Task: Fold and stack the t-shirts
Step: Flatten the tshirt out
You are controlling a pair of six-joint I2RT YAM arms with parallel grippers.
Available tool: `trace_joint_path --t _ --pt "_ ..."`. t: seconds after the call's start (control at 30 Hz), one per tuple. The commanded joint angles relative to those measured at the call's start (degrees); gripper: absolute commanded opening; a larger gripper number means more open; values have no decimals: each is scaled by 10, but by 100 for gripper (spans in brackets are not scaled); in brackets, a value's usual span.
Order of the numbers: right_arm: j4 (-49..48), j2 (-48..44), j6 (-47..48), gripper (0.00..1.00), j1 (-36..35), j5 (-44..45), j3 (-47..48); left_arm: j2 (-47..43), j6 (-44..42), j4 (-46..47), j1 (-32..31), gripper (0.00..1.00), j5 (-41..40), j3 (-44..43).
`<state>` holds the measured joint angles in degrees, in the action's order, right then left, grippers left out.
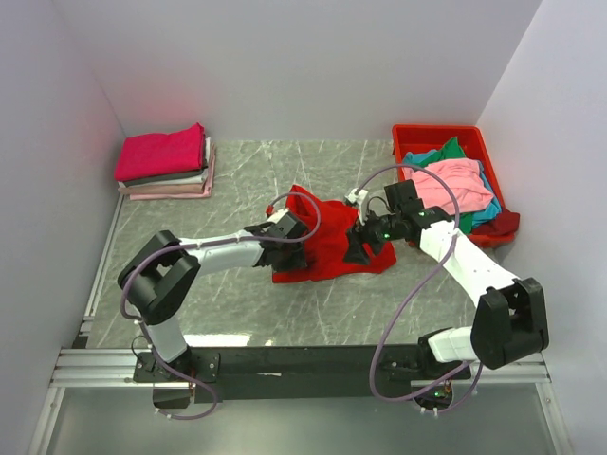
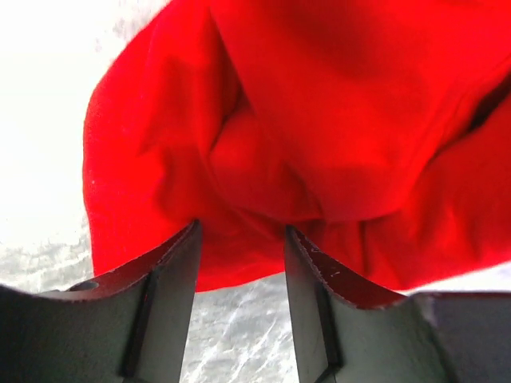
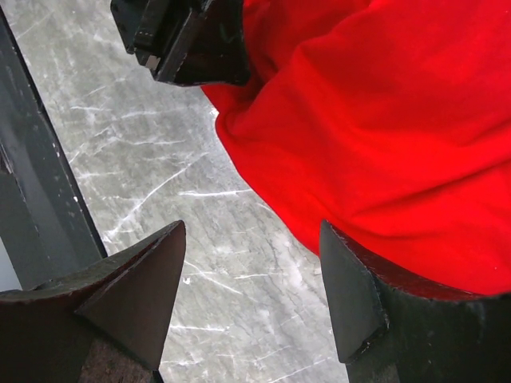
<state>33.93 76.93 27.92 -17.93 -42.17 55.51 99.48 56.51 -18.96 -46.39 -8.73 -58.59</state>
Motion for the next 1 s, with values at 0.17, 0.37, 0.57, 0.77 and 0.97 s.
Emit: trace_joint_path --t 0.17,0.37,0.57,0.77,0.97 --pt "-2 12 2 74 -6 7 20 36 -4 -46 -12 20 -56 -43" --pt "-10 46 -5 74 -28 17 11 7 -6 -29 -20 2 -86 -14" --pt "-58 83 -85 72 -93 60 2 -78 -21 27 -20 0 -76 47" --pt "-127 119 -200 68 -110 86 2 -153 -30 96 -20 0 -46 111" --pt "-210 118 -335 66 -148 107 -8 -177 -44 132 -20 0 -13 143"
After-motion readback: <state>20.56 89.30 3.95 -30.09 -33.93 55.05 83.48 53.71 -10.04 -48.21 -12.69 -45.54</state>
